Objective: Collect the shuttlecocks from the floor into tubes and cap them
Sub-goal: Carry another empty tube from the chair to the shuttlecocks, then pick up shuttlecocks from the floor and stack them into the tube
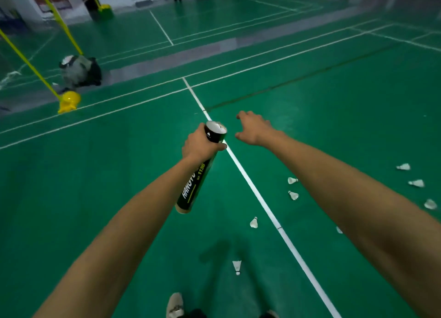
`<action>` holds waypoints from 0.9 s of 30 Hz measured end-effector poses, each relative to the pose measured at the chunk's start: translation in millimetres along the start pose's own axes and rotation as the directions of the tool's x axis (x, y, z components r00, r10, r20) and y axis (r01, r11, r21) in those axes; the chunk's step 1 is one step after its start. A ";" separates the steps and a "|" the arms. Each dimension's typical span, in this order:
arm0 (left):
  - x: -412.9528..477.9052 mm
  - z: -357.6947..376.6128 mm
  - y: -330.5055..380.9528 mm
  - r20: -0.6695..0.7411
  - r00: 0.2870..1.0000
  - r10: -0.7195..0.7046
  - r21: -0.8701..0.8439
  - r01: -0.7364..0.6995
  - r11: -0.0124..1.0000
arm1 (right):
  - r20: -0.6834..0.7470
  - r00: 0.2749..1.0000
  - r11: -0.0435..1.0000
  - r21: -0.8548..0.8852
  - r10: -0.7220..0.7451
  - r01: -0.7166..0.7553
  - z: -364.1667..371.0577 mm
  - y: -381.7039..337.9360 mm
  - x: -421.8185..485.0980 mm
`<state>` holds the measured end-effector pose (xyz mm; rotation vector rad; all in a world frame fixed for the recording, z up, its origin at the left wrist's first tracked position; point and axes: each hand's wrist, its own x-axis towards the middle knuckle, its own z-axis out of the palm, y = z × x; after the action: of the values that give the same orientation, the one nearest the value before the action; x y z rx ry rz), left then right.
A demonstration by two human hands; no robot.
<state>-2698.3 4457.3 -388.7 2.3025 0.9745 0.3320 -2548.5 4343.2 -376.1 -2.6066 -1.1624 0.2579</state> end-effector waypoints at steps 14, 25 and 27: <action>45.0 151.5 -114.9 0.555 0.801 0.225 0.032 -0.291 0.956 | 0.056 0.702 0.671 0.253 0.710 -0.697 176.1 39.8 -46.3; 29.7 420.5 -355.6 0.684 0.728 0.044 0.302 -0.337 0.891 | 0.325 0.593 0.535 0.255 0.737 -0.805 571.3 88.6 -61.3; 30.4 479.5 -407.2 0.682 0.731 0.033 0.370 -0.384 0.846 | 0.357 0.607 0.574 0.207 0.710 -0.792 655.7 106.9 -61.1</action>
<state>-2694.5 4490.5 -1017.6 2.6803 0.4379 -0.7043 -2691.9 4344.6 -1027.7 -2.6072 0.0866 0.8810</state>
